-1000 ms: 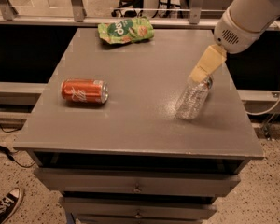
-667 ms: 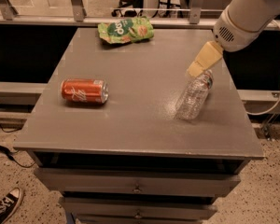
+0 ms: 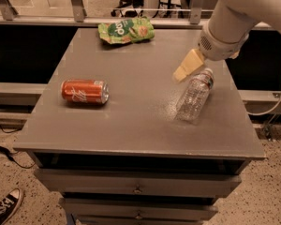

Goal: Move water bottle near green rice chip bag

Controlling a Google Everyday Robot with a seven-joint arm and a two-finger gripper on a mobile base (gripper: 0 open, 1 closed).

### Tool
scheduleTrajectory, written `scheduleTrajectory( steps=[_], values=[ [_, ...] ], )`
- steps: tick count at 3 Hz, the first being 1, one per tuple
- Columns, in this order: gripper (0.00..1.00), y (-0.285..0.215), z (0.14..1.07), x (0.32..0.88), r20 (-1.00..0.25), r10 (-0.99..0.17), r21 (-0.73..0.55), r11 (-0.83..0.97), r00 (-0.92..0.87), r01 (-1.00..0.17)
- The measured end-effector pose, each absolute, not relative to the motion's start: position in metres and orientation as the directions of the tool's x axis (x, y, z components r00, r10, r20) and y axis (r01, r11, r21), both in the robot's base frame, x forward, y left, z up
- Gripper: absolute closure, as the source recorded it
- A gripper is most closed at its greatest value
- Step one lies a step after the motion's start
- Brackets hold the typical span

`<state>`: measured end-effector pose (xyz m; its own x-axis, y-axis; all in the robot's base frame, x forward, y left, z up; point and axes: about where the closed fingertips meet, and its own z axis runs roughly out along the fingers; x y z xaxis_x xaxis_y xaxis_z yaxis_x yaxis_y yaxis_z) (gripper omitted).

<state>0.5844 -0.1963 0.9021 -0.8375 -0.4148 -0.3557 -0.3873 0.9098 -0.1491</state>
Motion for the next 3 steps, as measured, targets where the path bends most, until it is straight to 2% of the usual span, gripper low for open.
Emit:
scheduleTrajectory(
  steps=[3],
  values=[
    [0.0, -0.162, 0.841, 0.585, -0.261, -0.261, -0.082, 0.965, -0.929, -0.249]
  ],
)
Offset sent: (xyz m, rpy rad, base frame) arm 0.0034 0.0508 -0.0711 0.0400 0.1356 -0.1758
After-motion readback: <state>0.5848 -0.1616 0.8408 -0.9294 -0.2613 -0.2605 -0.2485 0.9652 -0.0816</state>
